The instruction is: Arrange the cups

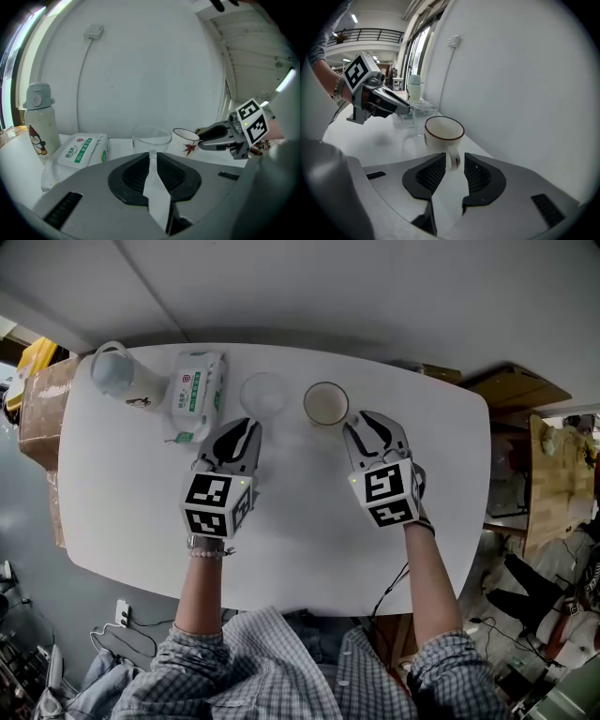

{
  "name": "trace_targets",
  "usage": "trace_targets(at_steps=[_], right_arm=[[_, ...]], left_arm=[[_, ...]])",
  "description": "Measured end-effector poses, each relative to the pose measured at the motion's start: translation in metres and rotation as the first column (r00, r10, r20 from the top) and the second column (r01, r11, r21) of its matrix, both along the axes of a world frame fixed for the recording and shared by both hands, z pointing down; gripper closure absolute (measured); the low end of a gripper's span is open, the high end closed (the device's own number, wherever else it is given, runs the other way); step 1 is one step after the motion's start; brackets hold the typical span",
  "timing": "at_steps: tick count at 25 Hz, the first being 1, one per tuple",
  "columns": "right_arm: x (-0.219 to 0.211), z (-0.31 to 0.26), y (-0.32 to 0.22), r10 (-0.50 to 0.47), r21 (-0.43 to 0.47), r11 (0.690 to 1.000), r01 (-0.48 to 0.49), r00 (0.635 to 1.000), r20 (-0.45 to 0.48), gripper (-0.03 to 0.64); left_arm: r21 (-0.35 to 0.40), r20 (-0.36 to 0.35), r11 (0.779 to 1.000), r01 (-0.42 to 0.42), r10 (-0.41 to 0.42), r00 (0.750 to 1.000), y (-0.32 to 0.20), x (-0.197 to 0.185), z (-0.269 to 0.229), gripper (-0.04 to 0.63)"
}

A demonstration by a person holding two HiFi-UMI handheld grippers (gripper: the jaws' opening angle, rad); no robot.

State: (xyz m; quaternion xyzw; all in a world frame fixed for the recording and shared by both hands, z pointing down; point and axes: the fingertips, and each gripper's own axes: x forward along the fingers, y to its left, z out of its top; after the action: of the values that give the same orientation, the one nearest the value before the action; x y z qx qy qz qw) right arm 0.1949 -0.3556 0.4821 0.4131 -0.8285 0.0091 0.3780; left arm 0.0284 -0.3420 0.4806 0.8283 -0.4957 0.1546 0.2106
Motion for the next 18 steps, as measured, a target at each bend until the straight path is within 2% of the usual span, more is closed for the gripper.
trace_targets(at_steps=[6, 11, 18], right_arm=[[-0.007, 0.005, 0.012, -0.012, -0.010, 1.000, 0.011, 1.000, -0.009, 0.514], [-0.018, 0.004, 0.030, 0.006, -0.008, 1.000, -0.007, 1.000, -0.009, 0.515], [-0.048, 0.002, 0.051, 0.054, -0.091, 0.995, -0.045, 0.994, 0.097, 0.515]], left_arm=[[-0.003, -0.028, 1.000, 0.014, -0.015, 1.000, 0.004, 0.000, 0.000, 0.540], [0.002, 0.009, 1.000, -0.016, 0.016, 1.000, 0.008, 0.003, 0.000, 0.540], [0.004, 0.008, 1.000, -0.017, 0.017, 1.000, 0.011, 0.003, -0.003, 0.540]])
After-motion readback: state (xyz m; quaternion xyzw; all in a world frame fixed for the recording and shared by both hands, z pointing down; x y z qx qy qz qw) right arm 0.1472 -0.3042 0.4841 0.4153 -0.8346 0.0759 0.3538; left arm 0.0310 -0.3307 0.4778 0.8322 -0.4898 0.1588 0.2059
